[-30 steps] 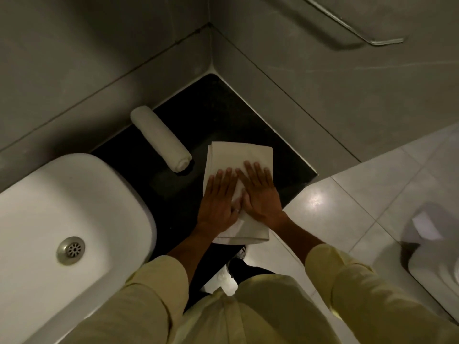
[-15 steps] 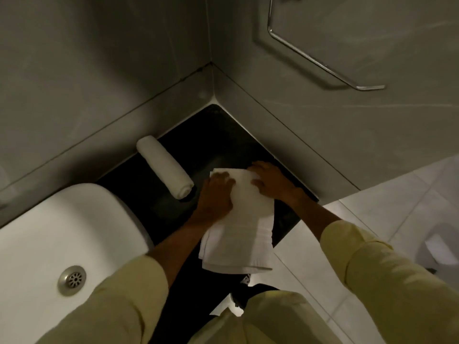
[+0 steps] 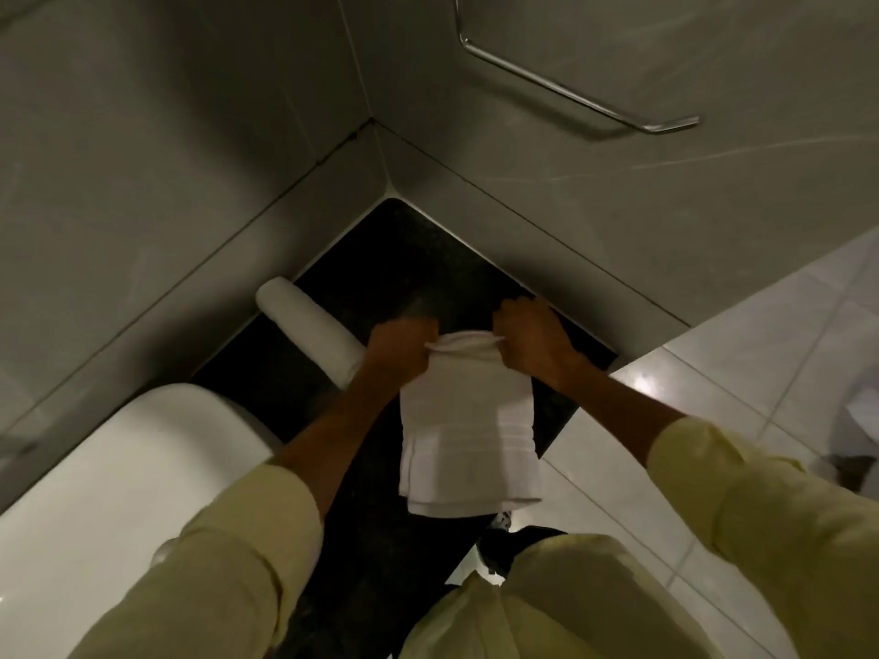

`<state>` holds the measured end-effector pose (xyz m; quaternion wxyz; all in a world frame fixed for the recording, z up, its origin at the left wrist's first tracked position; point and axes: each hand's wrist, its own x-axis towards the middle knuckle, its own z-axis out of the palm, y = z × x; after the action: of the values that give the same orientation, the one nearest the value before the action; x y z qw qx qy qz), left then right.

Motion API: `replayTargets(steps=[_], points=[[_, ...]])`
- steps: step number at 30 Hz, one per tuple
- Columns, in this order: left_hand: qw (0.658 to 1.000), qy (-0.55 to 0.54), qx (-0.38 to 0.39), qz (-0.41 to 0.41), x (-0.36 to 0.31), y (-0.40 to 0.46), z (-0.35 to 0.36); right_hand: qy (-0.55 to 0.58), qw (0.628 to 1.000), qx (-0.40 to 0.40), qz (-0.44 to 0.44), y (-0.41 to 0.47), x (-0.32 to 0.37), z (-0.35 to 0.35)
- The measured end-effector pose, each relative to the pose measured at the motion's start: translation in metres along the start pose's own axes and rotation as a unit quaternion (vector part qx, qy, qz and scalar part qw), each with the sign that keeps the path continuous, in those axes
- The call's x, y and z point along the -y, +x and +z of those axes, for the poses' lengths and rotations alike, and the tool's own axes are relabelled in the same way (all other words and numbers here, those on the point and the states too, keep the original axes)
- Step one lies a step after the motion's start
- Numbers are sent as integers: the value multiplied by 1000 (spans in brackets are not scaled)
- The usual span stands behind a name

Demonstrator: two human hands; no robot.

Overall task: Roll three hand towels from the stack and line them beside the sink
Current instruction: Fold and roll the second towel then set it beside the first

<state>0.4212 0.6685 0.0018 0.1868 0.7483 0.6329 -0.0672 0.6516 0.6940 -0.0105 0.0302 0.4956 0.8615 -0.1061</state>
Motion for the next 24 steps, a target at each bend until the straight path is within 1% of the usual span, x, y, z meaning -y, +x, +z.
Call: replayTargets(steps=[1, 2, 3, 5, 8, 9, 11, 13, 16, 18, 20, 21, 22, 23, 24], points=[[1000, 4, -6, 8, -1, -11, 11, -24, 999, -23, -7, -17, 6, 9], [1000, 4, 3, 18, -3, -22, 21, -38, 999, -29, -9, -32, 11, 19], [999, 4, 15, 28, -4, -30, 30, -34, 999, -12, -4, -45, 16, 29], [999, 8, 28, 30, -6, -44, 42, 3, 999, 28, 25, -61, 21, 38], [999, 12, 33, 6, -5, -38, 37, 60, 993, 70, 77, -51, 22, 25], [999, 14, 30, -4, -5, -30, 32, 76, 990, 74, 93, -43, 19, 20], [999, 22, 20, -23, -5, -12, 17, 127, 984, 56, 109, -25, 11, 11], [999, 6, 35, -15, -2, 3, 6, 132, 982, 93, 96, -10, 5, 4], [995, -30, 94, 16, -1, 10, -4, 80, 978, 182, 62, -1, 5, -7], [992, -69, 105, 15, 1, 8, -7, 96, 975, 195, 43, -4, 4, -10], [994, -69, 86, 13, 0, 3, -6, 148, 973, 175, 33, -12, 1, -9], [996, -59, 68, 12, -3, -2, -4, 159, 975, 152, 29, -18, 1, -9], [998, -50, 47, 6, -6, -8, 1, 156, 980, 123, 23, -24, 3, -8], [999, -46, 19, 2, -9, -18, 6, 129, 988, 83, 12, -30, 5, -4], [999, -48, -18, 6, -13, -30, 14, 77, 996, 41, -2, -37, 9, 2]])
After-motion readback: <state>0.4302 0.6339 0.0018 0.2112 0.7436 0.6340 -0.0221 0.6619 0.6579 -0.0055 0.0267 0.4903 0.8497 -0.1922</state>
